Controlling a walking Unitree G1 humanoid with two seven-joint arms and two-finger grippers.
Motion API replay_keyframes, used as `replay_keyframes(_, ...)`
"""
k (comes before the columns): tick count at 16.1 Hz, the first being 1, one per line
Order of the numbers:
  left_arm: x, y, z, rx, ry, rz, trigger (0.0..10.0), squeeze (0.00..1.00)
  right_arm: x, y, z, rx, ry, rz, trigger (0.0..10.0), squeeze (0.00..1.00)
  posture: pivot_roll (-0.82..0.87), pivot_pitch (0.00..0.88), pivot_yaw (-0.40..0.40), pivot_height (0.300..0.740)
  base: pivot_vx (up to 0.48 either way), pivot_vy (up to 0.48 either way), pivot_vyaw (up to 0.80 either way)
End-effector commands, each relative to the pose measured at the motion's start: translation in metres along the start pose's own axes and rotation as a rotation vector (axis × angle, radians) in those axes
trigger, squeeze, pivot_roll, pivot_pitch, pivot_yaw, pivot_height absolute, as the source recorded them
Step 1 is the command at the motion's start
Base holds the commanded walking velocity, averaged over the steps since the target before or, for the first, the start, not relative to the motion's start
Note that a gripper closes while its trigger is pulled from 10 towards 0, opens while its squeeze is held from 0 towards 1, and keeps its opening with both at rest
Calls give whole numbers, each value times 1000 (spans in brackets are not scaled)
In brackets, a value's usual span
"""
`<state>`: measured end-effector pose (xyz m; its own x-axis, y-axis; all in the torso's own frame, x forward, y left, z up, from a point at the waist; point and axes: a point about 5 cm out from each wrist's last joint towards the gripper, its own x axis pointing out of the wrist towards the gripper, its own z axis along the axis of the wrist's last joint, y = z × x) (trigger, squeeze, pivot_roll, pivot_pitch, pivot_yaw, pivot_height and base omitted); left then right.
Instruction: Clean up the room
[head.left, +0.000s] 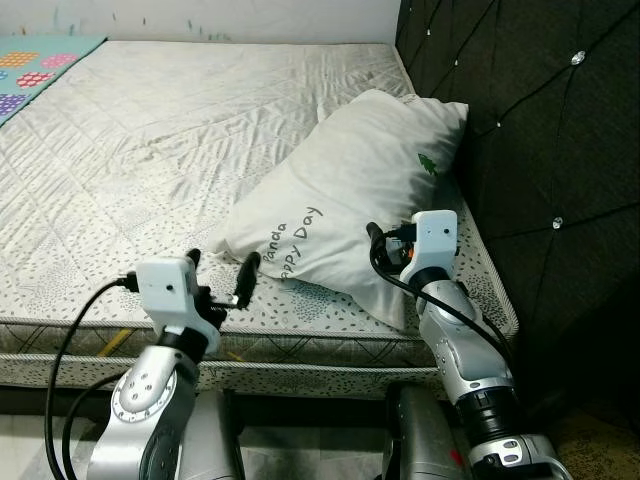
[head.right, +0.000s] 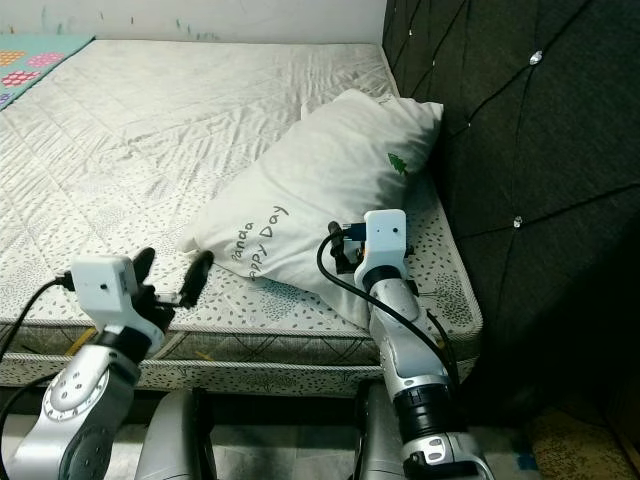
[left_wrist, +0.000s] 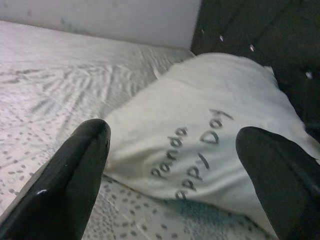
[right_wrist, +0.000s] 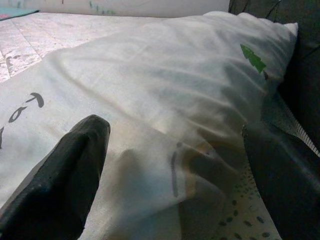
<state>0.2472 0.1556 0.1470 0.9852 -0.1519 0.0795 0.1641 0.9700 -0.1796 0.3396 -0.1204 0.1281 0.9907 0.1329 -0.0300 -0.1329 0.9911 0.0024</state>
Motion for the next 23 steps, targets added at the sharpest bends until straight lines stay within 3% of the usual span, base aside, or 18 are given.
replay_keyframes(1, 0, 4, 2, -6, -25, 13, 0, 0, -3, -1, 1, -15, 0, 8, 10000, 0, -72, 0, -12, 533, 0, 0, 0)
replay_keyframes(3, 1, 6, 0, 0, -12, 38, 0, 0, -5, 1, 3, -21, -4, 23, 10000, 0, -76, 0, -13, 533, 0, 0, 0)
replay_keyframes(4, 1, 7, 0, 7, -5, 51, 3725, 188, -6, 2, 3, -20, -7, 28, 10000, 0, -78, 0, -14, 533, 0, 0, 0)
replay_keyframes(5, 2, 9, -1, -12, -9, 65, 10000, 1000, -8, 4, 6, -24, -22, 57, 10000, 0, -78, 0, -13, 533, 0, 0, 0)
replay_keyframes(8, 3, 10, -1, 5, -16, 74, 10000, 1000, -16, 6, 11, -37, -47, 68, 10000, 0, -84, 0, -16, 533, 0, 0, 0)
replay_keyframes(9, 3, 11, -3, 28, 3, 89, 10000, 545, -18, 7, 14, -19, -66, 82, 10000, 0, -87, 0, -16, 533, 0, 0, 0)
replay_keyframes(10, 4, 11, -4, 28, 7, 88, 10000, 0, -18, 8, 17, -7, -73, 88, 10000, 0, -90, 0, -15, 533, 0, 0, 0)
replay_keyframes(16, 9, 6, -5, 19, -2, 62, 10000, 0, -13, 11, 37, 30, -138, 101, 10000, 0, -97, 0, -9, 557, 0, 0, 0)
replay_keyframes(23, 11, 5, -5, 22, -7, 50, 10000, 0, -12, 8, 38, 44, -135, 99, 10000, 0, -101, 0, 0, 647, 0, 0, 0)
